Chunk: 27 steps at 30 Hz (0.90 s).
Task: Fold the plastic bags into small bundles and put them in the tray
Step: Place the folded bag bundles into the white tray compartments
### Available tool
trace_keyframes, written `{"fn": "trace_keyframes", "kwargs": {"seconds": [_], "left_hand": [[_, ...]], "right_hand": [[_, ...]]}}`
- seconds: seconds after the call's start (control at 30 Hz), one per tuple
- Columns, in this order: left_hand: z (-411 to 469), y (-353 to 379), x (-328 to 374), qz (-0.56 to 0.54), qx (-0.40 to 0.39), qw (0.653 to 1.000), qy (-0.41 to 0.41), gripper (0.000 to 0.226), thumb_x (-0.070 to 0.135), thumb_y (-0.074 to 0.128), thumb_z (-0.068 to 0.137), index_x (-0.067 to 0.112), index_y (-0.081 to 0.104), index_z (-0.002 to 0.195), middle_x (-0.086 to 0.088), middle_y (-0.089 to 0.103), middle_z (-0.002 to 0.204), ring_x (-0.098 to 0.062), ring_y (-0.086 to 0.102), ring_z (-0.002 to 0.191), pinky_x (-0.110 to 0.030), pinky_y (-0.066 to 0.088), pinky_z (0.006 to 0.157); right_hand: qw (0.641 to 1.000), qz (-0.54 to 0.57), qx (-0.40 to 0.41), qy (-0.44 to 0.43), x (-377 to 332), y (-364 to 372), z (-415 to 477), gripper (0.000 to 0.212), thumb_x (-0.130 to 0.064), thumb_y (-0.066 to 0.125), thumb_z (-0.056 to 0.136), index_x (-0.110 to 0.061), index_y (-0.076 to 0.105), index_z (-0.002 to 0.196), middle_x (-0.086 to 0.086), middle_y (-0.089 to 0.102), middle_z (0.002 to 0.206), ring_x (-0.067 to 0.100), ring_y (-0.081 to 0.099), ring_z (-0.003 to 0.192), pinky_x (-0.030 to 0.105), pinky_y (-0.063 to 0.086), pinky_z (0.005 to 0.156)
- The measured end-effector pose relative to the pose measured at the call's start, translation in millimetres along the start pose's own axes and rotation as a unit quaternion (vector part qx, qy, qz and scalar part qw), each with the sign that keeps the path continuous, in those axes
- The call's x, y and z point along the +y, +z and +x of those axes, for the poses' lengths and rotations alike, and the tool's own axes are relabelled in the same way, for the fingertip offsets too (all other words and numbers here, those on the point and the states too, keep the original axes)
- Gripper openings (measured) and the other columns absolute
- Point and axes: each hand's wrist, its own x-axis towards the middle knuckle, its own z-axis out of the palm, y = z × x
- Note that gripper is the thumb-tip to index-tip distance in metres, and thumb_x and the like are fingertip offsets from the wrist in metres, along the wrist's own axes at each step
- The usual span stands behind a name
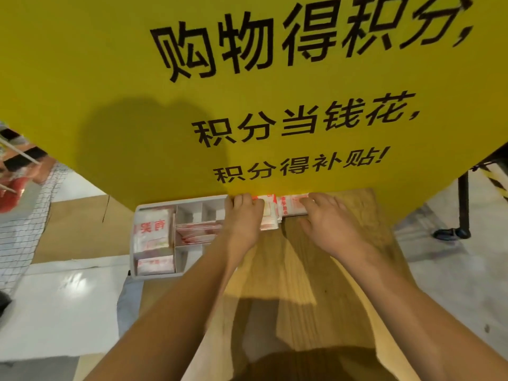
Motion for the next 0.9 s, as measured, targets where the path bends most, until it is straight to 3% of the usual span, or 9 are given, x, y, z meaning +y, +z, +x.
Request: {"fn": "trace_keyframes", "kwargs": {"seconds": [0.1,0.17,0.23,0.27,0.43,0.53,0.67,0.83,0.9], "left_hand": [[-2,2,8,-0.045,-0.011,0.999,0.015,0.066,0.02,0.073,0.086,0.017,0.04,0.142,-0.012,0.042,0.138,-0.032,0.043,0.13,-0.047,0.026,0.114],[-7,5,14,-0.101,-0.001,0.994,0.028,0.061,0.01,0.073,0.084,0.015,0.044,0.137,-0.011,0.043,0.134,-0.032,0.051,0.121,-0.04,0.04,0.099],[-16,10,16,-0.164,-0.001,0.986,0.033,0.058,0.003,0.073,0.082,0.013,0.048,0.133,-0.011,0.042,0.133,-0.032,0.056,0.112,-0.036,0.046,0.081],[-21,13,17,-0.187,-0.002,0.982,0.037,0.058,0.001,0.073,0.082,0.013,0.049,0.133,-0.01,0.041,0.133,-0.032,0.056,0.11,-0.037,0.048,0.08],[-37,18,18,-0.224,-0.017,0.971,0.081,0.05,0.003,0.066,0.088,0.014,0.054,0.134,-0.009,0.049,0.135,-0.029,0.055,0.117,-0.04,0.051,0.091],[-50,21,17,-0.176,-0.028,0.979,0.102,0.038,0.012,0.061,0.094,0.018,0.055,0.131,-0.009,0.057,0.132,-0.03,0.058,0.115,-0.038,0.049,0.085],[-69,19,7,-0.232,-0.001,0.968,0.099,0.041,0.018,0.053,0.1,0.028,0.05,0.14,-0.002,0.056,0.138,-0.026,0.06,0.116,-0.035,0.048,0.085],[-106,9,-31,-0.326,0.029,0.939,0.102,0.044,0.012,0.055,0.098,0.029,0.052,0.138,0.003,0.059,0.136,-0.016,0.059,0.12,-0.026,0.048,0.092],[-121,7,-57,-0.333,0.046,0.938,0.08,0.042,0.015,0.059,0.096,0.029,0.051,0.136,0.004,0.062,0.132,-0.014,0.06,0.117,-0.025,0.051,0.092]], "right_hand": [[1.0,-0.004,-0.013,-0.007,7,2,18,0.047,-0.027,0.05,0.101,-0.016,0.043,0.147,0.008,0.045,0.15,0.027,0.039,0.138,0.037,0.028,0.112],[1.0,0.0,-0.02,-0.022,10,6,29,0.046,-0.023,0.05,0.101,-0.016,0.044,0.146,0.006,0.047,0.148,0.025,0.042,0.136,0.037,0.032,0.11],[0.999,0.003,-0.026,-0.032,11,11,38,0.043,-0.022,0.05,0.1,-0.019,0.046,0.143,0.004,0.051,0.144,0.023,0.047,0.132,0.037,0.035,0.107],[0.999,0.002,-0.03,-0.033,11,14,40,0.042,-0.022,0.051,0.1,-0.02,0.047,0.142,0.003,0.053,0.143,0.023,0.048,0.131,0.037,0.036,0.106],[0.997,-0.032,-0.066,0.025,8,29,37,0.063,-0.04,0.068,0.089,-0.02,0.043,0.144,0.007,0.048,0.139,0.027,0.045,0.127,0.039,0.039,0.105],[0.989,0.005,-0.103,0.103,10,31,32,0.081,-0.046,0.081,0.077,-0.016,0.043,0.141,0.012,0.046,0.133,0.031,0.045,0.125,0.04,0.041,0.101],[0.98,0.06,-0.101,0.16,16,34,17,0.09,-0.042,0.091,0.063,-0.012,0.045,0.134,0.013,0.048,0.13,0.031,0.046,0.124,0.038,0.043,0.095],[0.969,0.141,-0.075,0.191,5,38,-9,0.076,-0.031,0.088,0.073,-0.014,0.042,0.131,0.015,0.061,0.123,0.035,0.061,0.11,0.041,0.051,0.082],[0.976,0.142,-0.045,0.159,-3,39,-19,0.056,-0.026,0.079,0.083,-0.014,0.049,0.129,0.015,0.063,0.121,0.035,0.062,0.108,0.042,0.052,0.083]]}}
